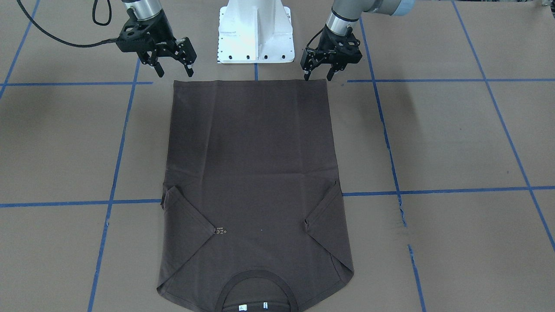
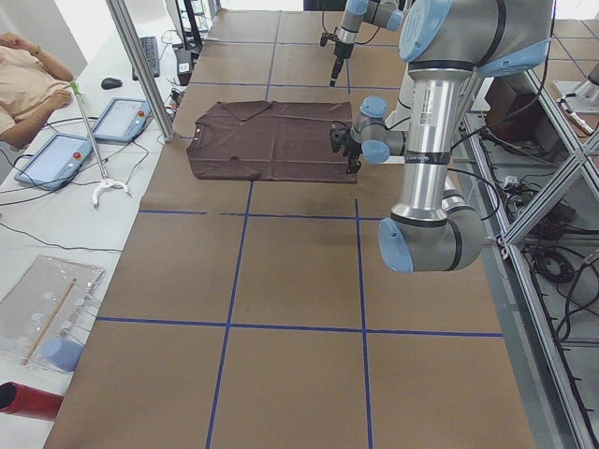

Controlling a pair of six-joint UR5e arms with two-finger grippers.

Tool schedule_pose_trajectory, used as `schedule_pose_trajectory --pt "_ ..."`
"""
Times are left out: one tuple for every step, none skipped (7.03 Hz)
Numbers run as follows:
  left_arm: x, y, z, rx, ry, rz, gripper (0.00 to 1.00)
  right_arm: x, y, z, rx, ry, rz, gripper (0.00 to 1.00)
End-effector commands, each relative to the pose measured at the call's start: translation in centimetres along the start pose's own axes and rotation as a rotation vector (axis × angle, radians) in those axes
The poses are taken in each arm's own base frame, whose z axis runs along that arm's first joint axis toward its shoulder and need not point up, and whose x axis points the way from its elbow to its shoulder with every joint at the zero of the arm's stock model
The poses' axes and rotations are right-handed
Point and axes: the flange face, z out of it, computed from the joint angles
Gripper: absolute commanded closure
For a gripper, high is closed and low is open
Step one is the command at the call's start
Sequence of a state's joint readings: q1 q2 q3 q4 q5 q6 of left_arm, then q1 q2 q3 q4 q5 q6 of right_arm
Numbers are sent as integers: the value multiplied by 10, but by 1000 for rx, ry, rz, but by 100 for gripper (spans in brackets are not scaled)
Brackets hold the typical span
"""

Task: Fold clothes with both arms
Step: 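Move both grippers to the hem corners nearest the robot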

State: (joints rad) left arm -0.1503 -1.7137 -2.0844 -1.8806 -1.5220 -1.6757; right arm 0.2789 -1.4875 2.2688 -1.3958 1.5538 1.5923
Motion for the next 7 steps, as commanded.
schedule_pose_trajectory --pt "-9 17 12 -5 -76 -37 48 0 4 1 1 0 0 4" --pt "-10 17 13 -5 -84 -37 50 0 4 1 1 0 0 4" --pt "-10 19 16 -6 -104 -34 54 0 4 0 0 -3 0 4" --pt "-8 21 17 -11 -105 -30 56 -1 4 0 0 -3 0 3" --pt "-8 21 19 -12 -107 -30 60 -1 3 -1 2 -4 1 3" --pt "-4 22 22 -12 -107 -27 61 0 3 0 2 -1 1 3" --pt "-1 23 31 -12 -113 -22 61 -1 3 -1 2 -4 1 3"
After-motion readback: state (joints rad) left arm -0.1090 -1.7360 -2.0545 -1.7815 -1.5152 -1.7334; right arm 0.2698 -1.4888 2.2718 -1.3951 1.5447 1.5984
